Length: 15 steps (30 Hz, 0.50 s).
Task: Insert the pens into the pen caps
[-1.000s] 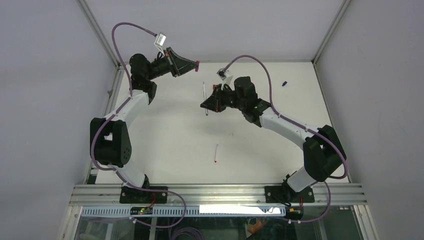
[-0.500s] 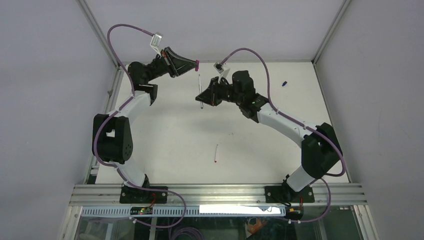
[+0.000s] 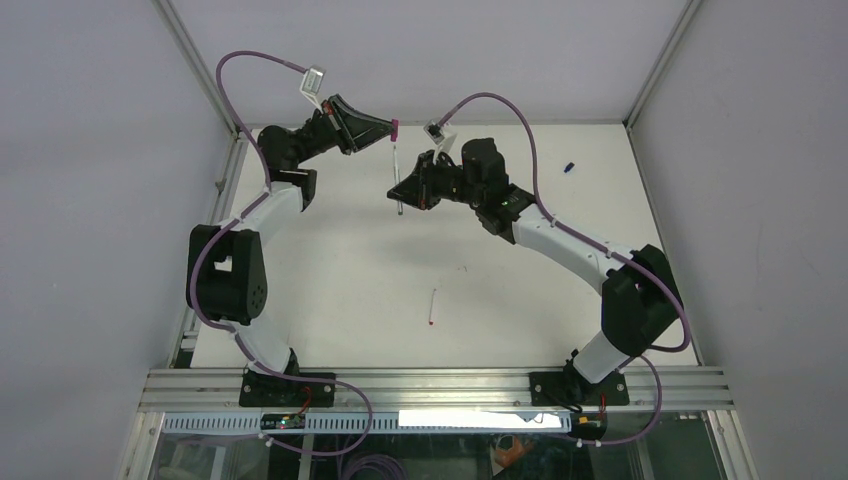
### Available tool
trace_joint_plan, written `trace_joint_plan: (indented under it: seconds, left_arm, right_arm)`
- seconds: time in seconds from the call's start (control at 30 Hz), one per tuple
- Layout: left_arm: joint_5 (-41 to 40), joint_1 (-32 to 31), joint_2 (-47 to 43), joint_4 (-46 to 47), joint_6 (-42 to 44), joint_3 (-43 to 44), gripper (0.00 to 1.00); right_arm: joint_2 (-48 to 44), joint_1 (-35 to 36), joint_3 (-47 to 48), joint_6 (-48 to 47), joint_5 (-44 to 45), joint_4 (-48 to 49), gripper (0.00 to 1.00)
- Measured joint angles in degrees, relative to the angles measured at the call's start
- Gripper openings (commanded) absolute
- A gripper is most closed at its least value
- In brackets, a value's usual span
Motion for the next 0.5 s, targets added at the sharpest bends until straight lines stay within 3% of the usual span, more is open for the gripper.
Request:
trace_joint_plan:
  seconds: [0.5]
  left_arm:
    - [-0.04, 0.00, 0.44, 0.48, -1.03, 0.00, 0.00]
  right_arm:
    - [0.20, 0.24, 0.98, -1.09, 0.31, -0.22, 0.00]
